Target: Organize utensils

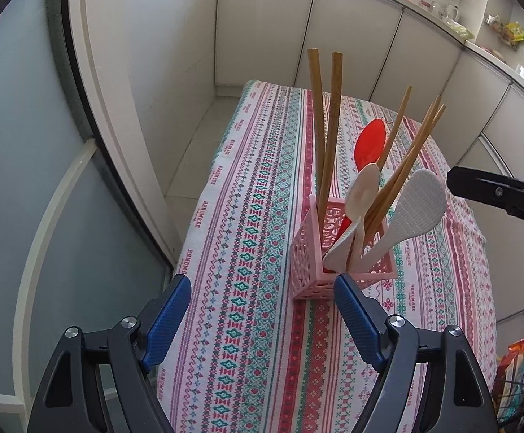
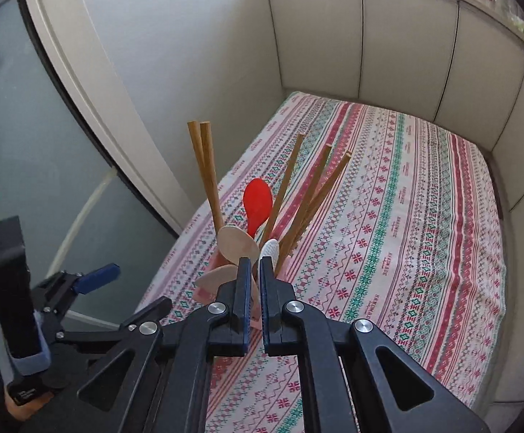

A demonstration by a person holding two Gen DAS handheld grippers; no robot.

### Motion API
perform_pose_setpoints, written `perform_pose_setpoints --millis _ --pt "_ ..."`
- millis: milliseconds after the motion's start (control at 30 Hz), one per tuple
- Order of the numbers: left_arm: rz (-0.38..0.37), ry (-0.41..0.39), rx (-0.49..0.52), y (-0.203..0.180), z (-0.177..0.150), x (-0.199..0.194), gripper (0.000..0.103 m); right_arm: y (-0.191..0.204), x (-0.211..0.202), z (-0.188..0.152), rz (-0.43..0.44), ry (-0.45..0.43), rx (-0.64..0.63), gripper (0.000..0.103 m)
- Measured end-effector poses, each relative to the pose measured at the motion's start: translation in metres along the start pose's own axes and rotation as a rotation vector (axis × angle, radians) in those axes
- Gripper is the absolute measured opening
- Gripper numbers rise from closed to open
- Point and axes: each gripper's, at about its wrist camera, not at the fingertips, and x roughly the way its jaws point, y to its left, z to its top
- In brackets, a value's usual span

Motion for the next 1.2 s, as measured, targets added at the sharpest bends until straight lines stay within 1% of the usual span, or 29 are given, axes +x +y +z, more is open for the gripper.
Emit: perform_pose_setpoints --millis 100,167,200,233,267,333,400,467,500,567,600,667,700,733,833,867,933,1067,1133,1200 --pt "-0.006 -0.003 0.004 -0.005 0.000 -0.001 0.083 -0.009 -0.012 -0.003 0.016 -0.026 0.046 0.008" --pt "-0.006 0.000 0.004 -0.008 0.000 -0.002 0.083 -0.015 -0.021 -0.007 0.008 -0.041 0.073 0.018" --pt "-0.008 0.001 0.003 -0.011 0.000 -0.003 0.083 -0.018 -0.026 -0.011 0.003 -0.048 0.088 0.021" --pt "-0.013 -0.002 0.002 -0.013 -0.001 -0.005 0.083 -0.021 -0.031 -0.015 -0.004 -0.055 0.101 0.028" --pt "-0.016 -0.007 0.003 -0.016 -0.002 -0.007 0.083 -0.025 -0.036 -0.019 -0.010 -0.060 0.110 0.032" --pt "-0.017 -0.021 0.002 -0.023 -0.005 -0.013 0.083 -0.030 -0.049 -0.031 -0.019 -0.072 0.122 0.034" --pt "-0.016 -0.027 0.011 -0.032 -0.010 -0.020 0.085 -0.035 -0.063 -0.042 -0.021 -0.088 0.132 0.040" --pt "-0.005 -0.031 0.024 -0.043 -0.015 -0.026 0.085 -0.040 -0.078 -0.057 -0.040 -0.112 0.140 0.053" --pt "0.002 -0.032 0.035 -0.049 -0.018 -0.029 0.086 -0.042 -0.086 -0.065 -0.051 -0.126 0.145 0.055" --pt "0.015 -0.041 0.053 -0.058 -0.022 -0.037 0.088 -0.047 -0.099 -0.080 -0.060 -0.149 0.159 0.064" --pt "0.019 -0.049 0.059 -0.061 -0.025 -0.042 0.090 -0.048 -0.104 -0.088 -0.068 -0.155 0.165 0.066" --pt "0.024 -0.065 0.060 -0.067 -0.030 -0.051 0.095 -0.051 -0.113 -0.102 -0.097 -0.163 0.175 0.073" --pt "0.020 -0.071 0.059 -0.070 -0.034 -0.056 0.100 -0.053 -0.116 -0.108 -0.108 -0.166 0.184 0.074" --pt "0.015 -0.074 0.057 -0.072 -0.037 -0.060 0.103 -0.053 -0.120 -0.115 -0.119 -0.166 0.190 0.076" --pt "0.020 -0.084 0.060 -0.077 -0.044 -0.073 0.103 -0.056 -0.131 -0.135 -0.143 -0.185 0.218 0.088" --pt "0.027 -0.091 0.062 -0.079 -0.047 -0.077 0.103 -0.056 -0.136 -0.140 -0.156 -0.199 0.226 0.094" --pt "0.029 -0.105 0.076 -0.083 -0.052 -0.086 0.103 -0.056 -0.141 -0.149 -0.195 -0.211 0.230 0.103" --pt "0.038 -0.134 0.093 -0.092 -0.061 -0.096 0.103 -0.057 -0.150 -0.161 -0.309 -0.250 0.241 0.103" --pt "0.043 -0.157 0.101 -0.097 -0.064 -0.100 0.103 -0.059 -0.153 -0.161 -0.315 -0.262 0.253 0.103" --pt "0.063 -0.197 0.110 -0.101 -0.067 -0.105 0.103 -0.060 -0.156 -0.161 -0.315 -0.271 0.262 0.103"
